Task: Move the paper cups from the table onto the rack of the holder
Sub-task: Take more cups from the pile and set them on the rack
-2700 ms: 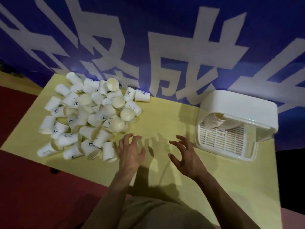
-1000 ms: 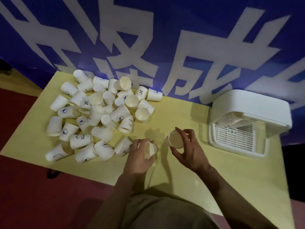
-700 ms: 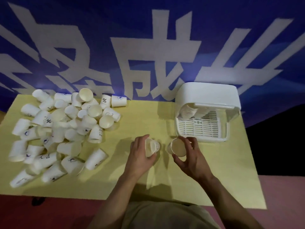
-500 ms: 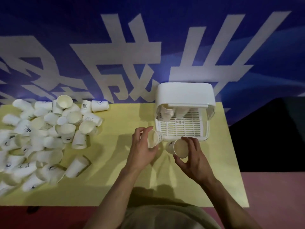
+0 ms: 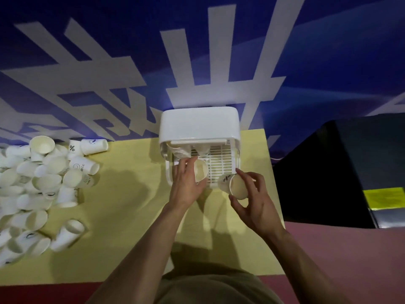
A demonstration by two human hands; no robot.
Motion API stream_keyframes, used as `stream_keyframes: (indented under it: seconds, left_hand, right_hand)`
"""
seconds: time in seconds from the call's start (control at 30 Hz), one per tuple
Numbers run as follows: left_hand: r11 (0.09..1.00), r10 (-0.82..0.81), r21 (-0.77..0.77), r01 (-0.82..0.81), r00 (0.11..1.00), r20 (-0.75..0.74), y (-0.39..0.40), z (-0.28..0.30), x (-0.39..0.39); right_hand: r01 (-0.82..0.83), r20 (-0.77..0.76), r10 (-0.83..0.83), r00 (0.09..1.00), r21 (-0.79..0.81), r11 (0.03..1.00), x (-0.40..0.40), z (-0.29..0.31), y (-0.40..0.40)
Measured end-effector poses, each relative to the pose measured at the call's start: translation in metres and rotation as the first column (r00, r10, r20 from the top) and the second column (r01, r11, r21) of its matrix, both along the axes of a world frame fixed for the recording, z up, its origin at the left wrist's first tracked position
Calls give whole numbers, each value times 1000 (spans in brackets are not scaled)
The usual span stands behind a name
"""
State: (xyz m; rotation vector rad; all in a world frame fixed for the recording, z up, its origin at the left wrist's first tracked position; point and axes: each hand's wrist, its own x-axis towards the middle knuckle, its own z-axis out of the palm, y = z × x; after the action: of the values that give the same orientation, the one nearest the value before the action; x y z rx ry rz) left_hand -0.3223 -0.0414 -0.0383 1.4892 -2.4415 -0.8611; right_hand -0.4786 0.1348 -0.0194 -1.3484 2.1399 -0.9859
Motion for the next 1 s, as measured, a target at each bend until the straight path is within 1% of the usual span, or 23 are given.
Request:
stream_keyframes:
  seconds: [0.27, 0.57, 0.7, 0.8, 0.9, 1.0]
  left_hand:
    - [997, 20, 73, -27, 995, 100, -8, -27, -21]
    - [980, 55, 186, -68, 996, 74, -9, -40, -13]
    - [985, 86, 148, -90, 996, 34, -8, -33, -1]
    - [986, 122, 115, -118, 992, -25, -2, -24, 15]
    - [988, 140, 72, -135, 988, -66, 7, -16, 36]
    - [986, 160, 63, -155, 982, -101, 16, -7, 57]
  right_hand:
    - [-3, 8, 3, 1000, 50, 999, -18, -9, -5]
    - [-49, -20, 51, 999, 77, 996, -20, -8, -30]
    - [-95, -43, 98, 994, 62, 993, -11, 3, -50]
    - [-181, -80, 185, 980, 55, 982, 0, 12, -70]
    - [-264, -158, 277, 948, 96, 960, 9, 14, -92]
    - [-321, -222, 355, 908, 172, 931, 20, 9, -110]
